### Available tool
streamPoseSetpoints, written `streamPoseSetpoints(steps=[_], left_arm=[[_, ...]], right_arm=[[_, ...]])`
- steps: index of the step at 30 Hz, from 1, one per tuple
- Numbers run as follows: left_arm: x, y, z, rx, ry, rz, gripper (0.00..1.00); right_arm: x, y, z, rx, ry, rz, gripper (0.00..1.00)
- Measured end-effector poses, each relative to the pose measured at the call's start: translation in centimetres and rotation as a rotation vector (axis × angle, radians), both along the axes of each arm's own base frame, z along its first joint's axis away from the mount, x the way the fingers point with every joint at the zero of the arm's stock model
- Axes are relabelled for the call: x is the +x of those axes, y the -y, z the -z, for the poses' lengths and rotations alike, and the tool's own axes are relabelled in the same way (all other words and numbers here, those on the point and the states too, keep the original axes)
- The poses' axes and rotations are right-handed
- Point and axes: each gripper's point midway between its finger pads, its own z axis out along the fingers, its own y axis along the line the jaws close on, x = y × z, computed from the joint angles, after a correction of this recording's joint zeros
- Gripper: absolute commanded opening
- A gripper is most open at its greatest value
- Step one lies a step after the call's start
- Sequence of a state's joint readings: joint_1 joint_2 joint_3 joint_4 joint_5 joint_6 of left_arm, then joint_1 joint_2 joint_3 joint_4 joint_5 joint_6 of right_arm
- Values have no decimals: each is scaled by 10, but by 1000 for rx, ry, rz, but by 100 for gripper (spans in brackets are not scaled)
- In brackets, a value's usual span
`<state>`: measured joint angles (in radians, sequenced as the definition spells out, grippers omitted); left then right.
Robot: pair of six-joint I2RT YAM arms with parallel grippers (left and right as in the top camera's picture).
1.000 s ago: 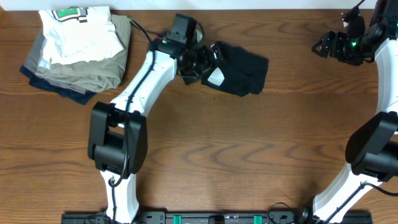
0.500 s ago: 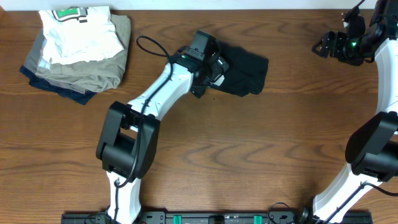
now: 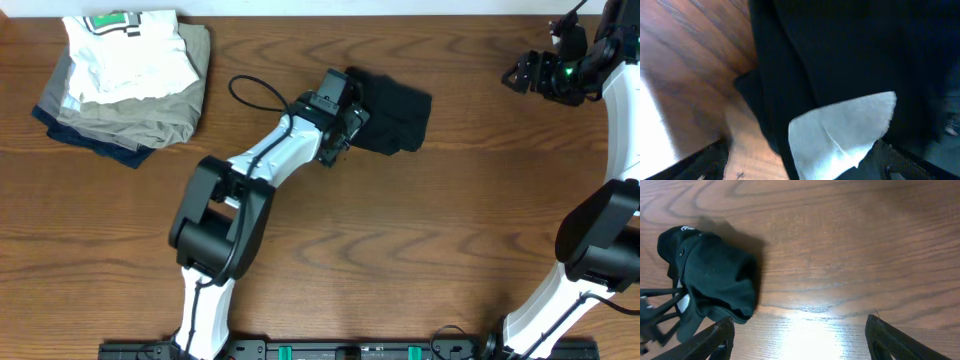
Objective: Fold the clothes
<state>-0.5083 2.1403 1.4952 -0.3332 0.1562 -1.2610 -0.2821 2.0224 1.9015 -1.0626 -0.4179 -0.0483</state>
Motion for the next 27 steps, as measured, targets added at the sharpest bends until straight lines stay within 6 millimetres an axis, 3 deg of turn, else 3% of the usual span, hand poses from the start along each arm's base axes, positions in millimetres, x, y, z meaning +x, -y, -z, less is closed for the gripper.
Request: streamPoseSetpoints(steps=[4,7,17,22,27], left_arm=[[9,11,-1,-28,46,2,85],[15,16,-1,-47,69,-3,75],[22,25,9,-14,122,-19,6],[28,22,6,58,185,-30,6],[38,13,5,156,262,73,6]], right_arm=[[0,0,0,1,-2,0,81],[0,0,0,1,-2,0,81],[0,0,0,0,-2,0,81],[-1,1,1,-3,-4,2,82],[-1,3,1,-14,-7,6,83]])
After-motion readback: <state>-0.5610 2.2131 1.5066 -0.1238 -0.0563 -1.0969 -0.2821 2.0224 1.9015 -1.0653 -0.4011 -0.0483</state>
